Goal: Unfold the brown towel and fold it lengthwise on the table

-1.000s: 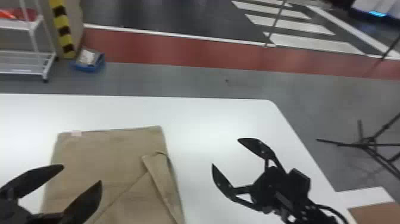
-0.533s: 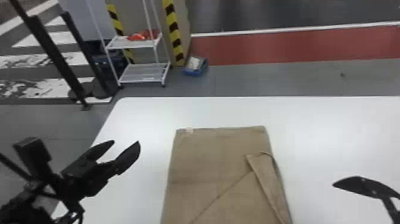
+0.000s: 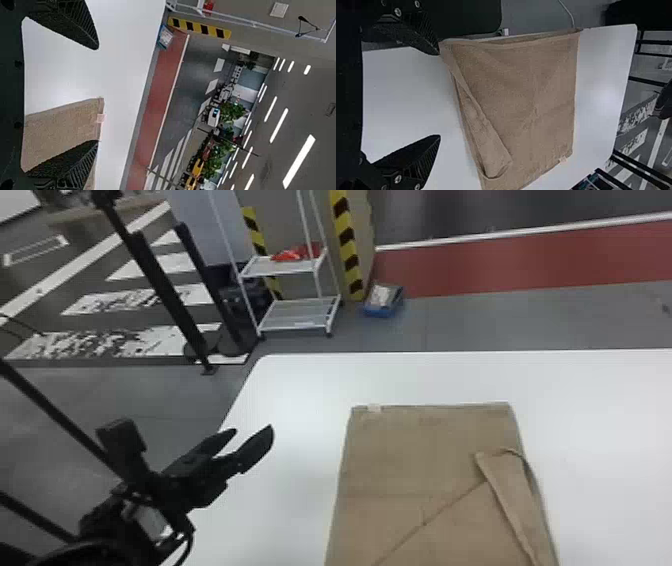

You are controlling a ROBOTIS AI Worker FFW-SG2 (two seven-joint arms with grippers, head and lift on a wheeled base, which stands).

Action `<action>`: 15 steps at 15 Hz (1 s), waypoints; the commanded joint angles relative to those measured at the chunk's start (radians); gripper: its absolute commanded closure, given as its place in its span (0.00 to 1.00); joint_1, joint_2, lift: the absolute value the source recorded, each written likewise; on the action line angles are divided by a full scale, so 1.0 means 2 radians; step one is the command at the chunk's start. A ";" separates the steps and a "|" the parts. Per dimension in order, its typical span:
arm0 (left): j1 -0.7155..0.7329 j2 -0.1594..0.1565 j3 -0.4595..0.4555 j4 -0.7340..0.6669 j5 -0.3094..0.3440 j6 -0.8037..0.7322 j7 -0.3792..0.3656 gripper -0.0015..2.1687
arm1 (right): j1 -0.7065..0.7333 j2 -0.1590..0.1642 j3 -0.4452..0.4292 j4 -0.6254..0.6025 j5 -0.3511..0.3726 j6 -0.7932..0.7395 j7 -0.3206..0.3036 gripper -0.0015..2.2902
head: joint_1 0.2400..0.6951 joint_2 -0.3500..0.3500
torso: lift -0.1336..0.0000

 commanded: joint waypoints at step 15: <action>-0.009 -0.002 -0.005 0.018 -0.005 0.004 -0.002 0.01 | -0.045 -0.025 0.177 0.057 0.178 0.072 0.013 0.18 | 1.00 1.00 | 0.18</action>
